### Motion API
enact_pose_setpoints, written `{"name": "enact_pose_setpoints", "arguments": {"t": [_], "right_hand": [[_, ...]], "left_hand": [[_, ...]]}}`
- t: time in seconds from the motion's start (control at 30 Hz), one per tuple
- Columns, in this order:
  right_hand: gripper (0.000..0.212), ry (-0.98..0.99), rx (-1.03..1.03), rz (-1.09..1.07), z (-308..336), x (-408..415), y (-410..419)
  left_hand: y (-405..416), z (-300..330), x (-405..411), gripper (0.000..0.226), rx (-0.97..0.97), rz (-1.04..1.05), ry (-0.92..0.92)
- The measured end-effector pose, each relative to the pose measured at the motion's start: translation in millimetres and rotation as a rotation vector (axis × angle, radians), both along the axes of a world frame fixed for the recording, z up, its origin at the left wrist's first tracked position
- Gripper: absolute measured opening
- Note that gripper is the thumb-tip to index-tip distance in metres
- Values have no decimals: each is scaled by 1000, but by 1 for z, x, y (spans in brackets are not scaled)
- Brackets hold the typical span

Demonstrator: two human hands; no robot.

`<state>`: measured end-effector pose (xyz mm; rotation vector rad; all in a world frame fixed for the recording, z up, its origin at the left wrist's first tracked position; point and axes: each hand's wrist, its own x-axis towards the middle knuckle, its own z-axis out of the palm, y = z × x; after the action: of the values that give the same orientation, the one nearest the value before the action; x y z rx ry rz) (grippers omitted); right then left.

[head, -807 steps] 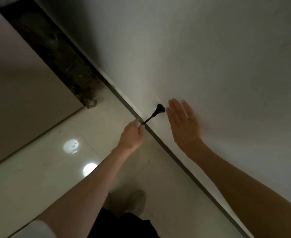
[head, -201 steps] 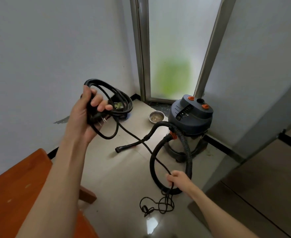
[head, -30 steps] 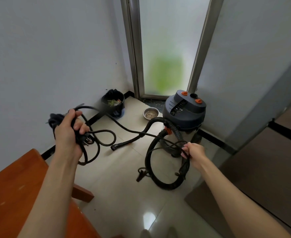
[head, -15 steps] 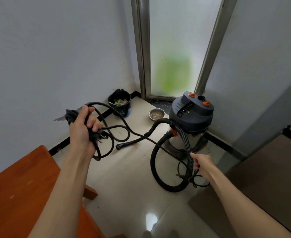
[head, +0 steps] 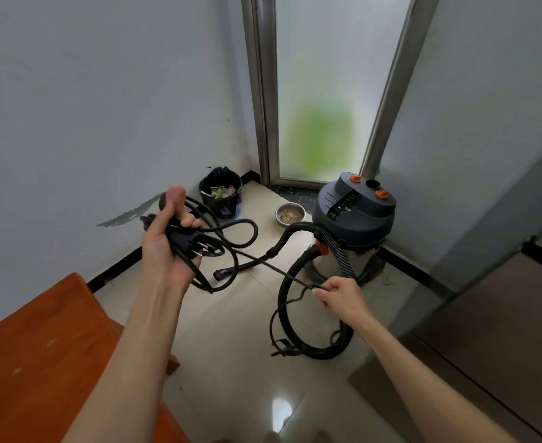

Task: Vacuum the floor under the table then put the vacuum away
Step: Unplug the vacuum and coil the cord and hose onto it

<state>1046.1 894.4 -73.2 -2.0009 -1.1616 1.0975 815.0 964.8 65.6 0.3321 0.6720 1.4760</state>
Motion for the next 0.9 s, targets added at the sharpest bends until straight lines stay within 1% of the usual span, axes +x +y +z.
{"name": "enact_pose_setpoints", "arguments": {"t": [0.03,0.07,0.1,0.17,0.23,0.27,0.3,0.33,0.4,0.47,0.5,0.57,0.6,0.63,0.67,0.73,0.77,0.8,0.83,0.87,0.9], "right_hand": [[16,0,8,21,12,-3,3],[17,-4,15,56,24,-7,6],[21,-15,20,97,37,-10,9],[26,22,33,155,60,-17,13],[25,191,26,159,81,-23,16],[26,289,28,150,90,-25,17],[26,373,31,147,98,-27,18],[25,432,33,154,104,-28,19],[23,486,-3,187,109,-28,20],[24,551,-59,168,106,-25,20],[25,607,-82,134,103,-23,20],[26,738,-117,56,99,-19,23],[27,797,-131,22,99,-18,25],[27,841,-139,-12,99,-18,27],[28,860,-139,-41,100,-18,29],[29,802,-115,-84,101,-19,34],[30,738,-91,-95,101,-18,36],[31,668,-62,-102,100,-17,38],[32,596,-25,-107,98,-13,40],[33,520,11,-107,96,-8,42],[33,456,35,-112,93,-2,44]], "left_hand": [[0,-3,2,21,11,-13,87],[0,-9,4,23,30,-36,218],[-1,-15,7,27,54,-67,395],[-7,-25,15,28,109,-127,843],[-14,-38,26,29,195,-229,1243],[-19,-47,31,28,248,-286,1385],[-25,-55,37,27,301,-320,1478],[-30,-62,42,24,326,-330,1531],[-37,-69,50,17,299,-298,1566],[-37,-71,52,14,282,-260,1593],[-37,-70,51,12,327,-249,1618],[-33,-67,48,24,534,-254,1690],[-30,-67,46,26,627,-267,1706],[-29,-68,43,27,668,-293,1720],[-29,-68,42,29,657,-325,1742],[-32,-70,40,31,578,-395,1812],[-34,-69,41,27,561,-429,1810],[-36,-71,41,21,543,-465,1786],[-37,-70,41,20,511,-501,1746],[-37,-70,40,22,451,-538,1685],[-37,-70,37,26,363,-568,1584]]}}
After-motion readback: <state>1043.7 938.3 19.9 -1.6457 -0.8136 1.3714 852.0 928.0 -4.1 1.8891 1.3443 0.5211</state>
